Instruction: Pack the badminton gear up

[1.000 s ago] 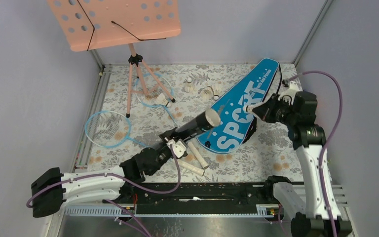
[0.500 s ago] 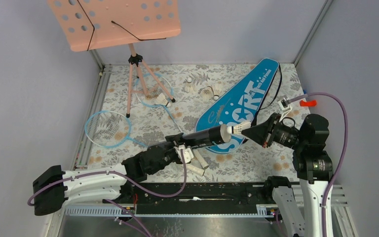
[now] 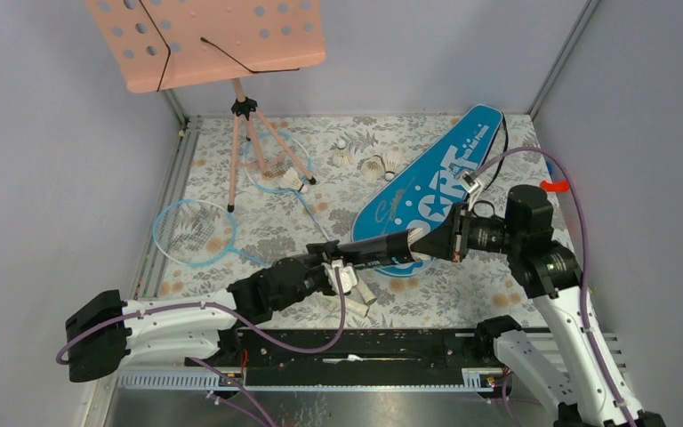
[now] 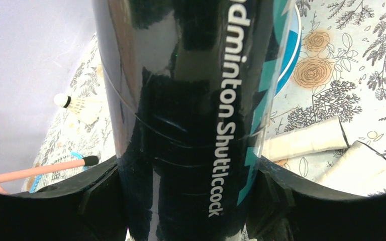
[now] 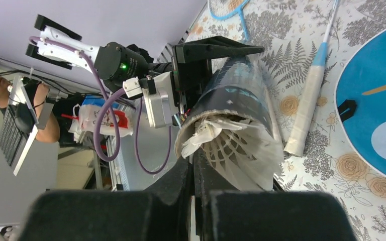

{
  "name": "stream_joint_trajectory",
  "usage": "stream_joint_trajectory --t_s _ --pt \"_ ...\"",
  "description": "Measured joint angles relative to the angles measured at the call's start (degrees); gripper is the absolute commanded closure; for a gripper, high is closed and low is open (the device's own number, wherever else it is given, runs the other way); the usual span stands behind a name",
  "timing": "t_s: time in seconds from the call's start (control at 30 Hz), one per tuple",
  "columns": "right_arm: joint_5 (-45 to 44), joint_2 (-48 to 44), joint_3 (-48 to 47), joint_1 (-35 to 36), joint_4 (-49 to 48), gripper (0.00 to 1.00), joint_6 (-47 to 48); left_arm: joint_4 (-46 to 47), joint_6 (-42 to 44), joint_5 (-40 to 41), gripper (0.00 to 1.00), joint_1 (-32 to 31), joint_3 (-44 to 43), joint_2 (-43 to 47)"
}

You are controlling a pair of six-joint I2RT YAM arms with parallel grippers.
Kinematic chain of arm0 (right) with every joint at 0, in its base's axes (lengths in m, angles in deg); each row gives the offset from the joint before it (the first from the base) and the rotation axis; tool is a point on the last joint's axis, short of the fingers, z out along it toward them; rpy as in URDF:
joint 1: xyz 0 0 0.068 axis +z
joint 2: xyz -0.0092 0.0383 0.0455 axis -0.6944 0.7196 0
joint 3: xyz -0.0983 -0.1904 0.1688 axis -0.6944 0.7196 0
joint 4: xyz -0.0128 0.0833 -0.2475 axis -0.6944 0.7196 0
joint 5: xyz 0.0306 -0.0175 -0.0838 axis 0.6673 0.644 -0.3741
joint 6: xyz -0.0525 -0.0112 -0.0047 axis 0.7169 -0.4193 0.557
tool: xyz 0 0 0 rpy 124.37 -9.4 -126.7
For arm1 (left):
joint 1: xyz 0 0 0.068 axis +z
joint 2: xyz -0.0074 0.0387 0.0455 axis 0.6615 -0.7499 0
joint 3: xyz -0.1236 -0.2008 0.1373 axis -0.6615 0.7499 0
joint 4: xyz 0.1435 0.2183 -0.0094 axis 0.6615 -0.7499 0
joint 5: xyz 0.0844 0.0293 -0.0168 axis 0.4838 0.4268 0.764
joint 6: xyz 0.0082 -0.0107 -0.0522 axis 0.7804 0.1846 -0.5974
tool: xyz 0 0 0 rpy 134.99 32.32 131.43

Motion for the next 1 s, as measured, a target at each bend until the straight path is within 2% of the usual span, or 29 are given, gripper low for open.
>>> stream_joint_trajectory --t_s 0.33,0.5,0.53,0.63,0.7,0.87,1.0 --pt "-6.45 10.36 0.31 13.92 -7.1 1.0 -3.41 0.85 -0.61 -1.16 0.95 0.5 -0.11 0.02" --pt "-8.66 13.64 -0.09 17.42 -12.68 1.0 -4.7 0.15 -0.55 -0.61 0.95 1.75 1.05 2.64" --pt "-9.14 14.25 -0.7 18.23 -13.22 0.97 -4.79 0.15 -0.57 -0.42 0.95 1.86 1.36 3.3" --pt "-9.92 15.74 -2.6 19.54 -13.31 0.77 -4.57 0.2 -0.81 0.22 0.95 2.03 1.95 4.74" --pt "-11.54 15.72 -3.93 20.06 -12.35 0.67 -3.37 0.31 -1.22 0.48 0.96 2.08 2.21 5.31" --pt "-18.8 13.7 -8.5 20.96 -5.01 0.6 -0.96 1.81 -2.05 0.22 0.96 1.75 2.95 6.12" --pt "-25.05 11.23 -13.73 22.1 2.89 0.46 2.21 2.64 -2.86 -0.63 0.97 0.61 2.95 6.29"
